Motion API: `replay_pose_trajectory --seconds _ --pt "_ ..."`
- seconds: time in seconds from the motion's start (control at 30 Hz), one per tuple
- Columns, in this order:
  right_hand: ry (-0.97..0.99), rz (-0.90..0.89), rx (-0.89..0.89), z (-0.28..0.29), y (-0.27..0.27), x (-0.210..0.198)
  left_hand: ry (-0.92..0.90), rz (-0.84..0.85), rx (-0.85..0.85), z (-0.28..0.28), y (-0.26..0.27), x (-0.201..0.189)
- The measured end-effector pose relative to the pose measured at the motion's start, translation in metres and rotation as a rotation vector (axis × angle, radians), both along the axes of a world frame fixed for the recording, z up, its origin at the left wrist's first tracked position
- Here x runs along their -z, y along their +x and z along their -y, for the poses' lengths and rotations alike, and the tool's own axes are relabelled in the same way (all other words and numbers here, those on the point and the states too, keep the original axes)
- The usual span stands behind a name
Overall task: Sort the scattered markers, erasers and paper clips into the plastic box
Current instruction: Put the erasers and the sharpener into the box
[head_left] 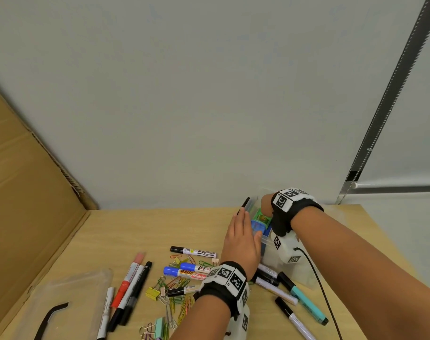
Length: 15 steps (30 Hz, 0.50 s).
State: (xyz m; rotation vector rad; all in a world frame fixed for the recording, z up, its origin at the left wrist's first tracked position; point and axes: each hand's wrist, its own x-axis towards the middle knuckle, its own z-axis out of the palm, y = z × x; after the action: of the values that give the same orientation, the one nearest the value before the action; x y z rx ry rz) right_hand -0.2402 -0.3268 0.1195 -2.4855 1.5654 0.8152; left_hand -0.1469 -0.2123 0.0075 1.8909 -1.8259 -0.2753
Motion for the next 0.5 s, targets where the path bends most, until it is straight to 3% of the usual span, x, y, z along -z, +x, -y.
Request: replay_pose_trajectory --seconds 0.13,0.23,0.33,0.43,0.5 --pt "0.006 0.19 0.011 0.074 -0.004 0.078 0.067 0.01 -0.006 0.001 0.0 -0.004" --pt "-0.044 0.37 0.102 0.011 -0.003 0.036 0.116 -0.036 0.033 0.001 0.005 -0.009" --pt "-0.137 0.689 0.137 -0.038 -0.014 0.016 0.097 -0.143 0.076 -0.007 0.019 -0.015" --pt "-0.356 0.932 0.025 -0.078 -0.037 0.023 -0.063 -0.152 -0.004 -0.031 0.029 -0.018" --pt "-0.473 0.996 -0.074 -0.107 -0.052 0.031 -0.122 -0.144 -0.047 -0.05 0.029 -0.016"
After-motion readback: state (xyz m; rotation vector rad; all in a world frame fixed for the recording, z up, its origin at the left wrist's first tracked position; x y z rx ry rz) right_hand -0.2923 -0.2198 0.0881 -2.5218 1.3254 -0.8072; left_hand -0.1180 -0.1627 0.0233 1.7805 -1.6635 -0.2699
